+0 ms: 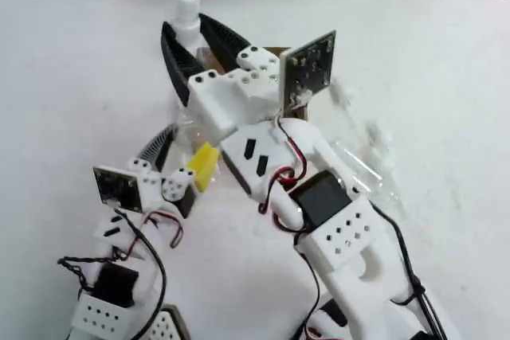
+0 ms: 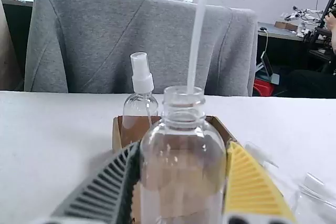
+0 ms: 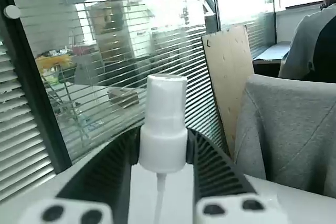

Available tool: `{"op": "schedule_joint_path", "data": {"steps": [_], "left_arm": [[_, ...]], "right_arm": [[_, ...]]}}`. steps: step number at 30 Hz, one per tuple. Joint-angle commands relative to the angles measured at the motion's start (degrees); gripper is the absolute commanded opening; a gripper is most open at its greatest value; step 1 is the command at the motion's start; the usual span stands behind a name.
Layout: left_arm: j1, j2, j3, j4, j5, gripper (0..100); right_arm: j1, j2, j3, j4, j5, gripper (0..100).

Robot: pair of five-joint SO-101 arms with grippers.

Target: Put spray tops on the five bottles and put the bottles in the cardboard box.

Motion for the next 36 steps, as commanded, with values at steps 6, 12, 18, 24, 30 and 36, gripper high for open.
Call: {"op": "schedule_joint_path", "data": {"steps": [6,12,18,24,30,36], "left_arm": [[-0.5,-0.5,-0.2,0.1,0.5,2],[-0.5,-0.5,-0.2,0.1,0.5,2],[-0.5,-0.5,-0.2,0.1,0.5,2],[-0.5,-0.5,-0.2,0.1,0.5,2],[-0.5,-0.5,-0.2,0.1,0.5,2],[-0.5,-0.5,-0.2,0.1,0.5,2]], "right_arm": [[-0.5,0.0,1.2,-1.5,-0.4,1.6],[-0.5,0.0,5.4,-2.4,-0.4,1.6],[-0.6,-0.1,11.4,-7.0,-0.4,1.6],[-0.9,-0.6,16.8,-9.8,-0.4,1.6],[-4.4,-0.6,20.0,-10.2,-0.2,1.6],[-4.7,-0.6,21.8,-10.2,-0.1,1.6]]}}
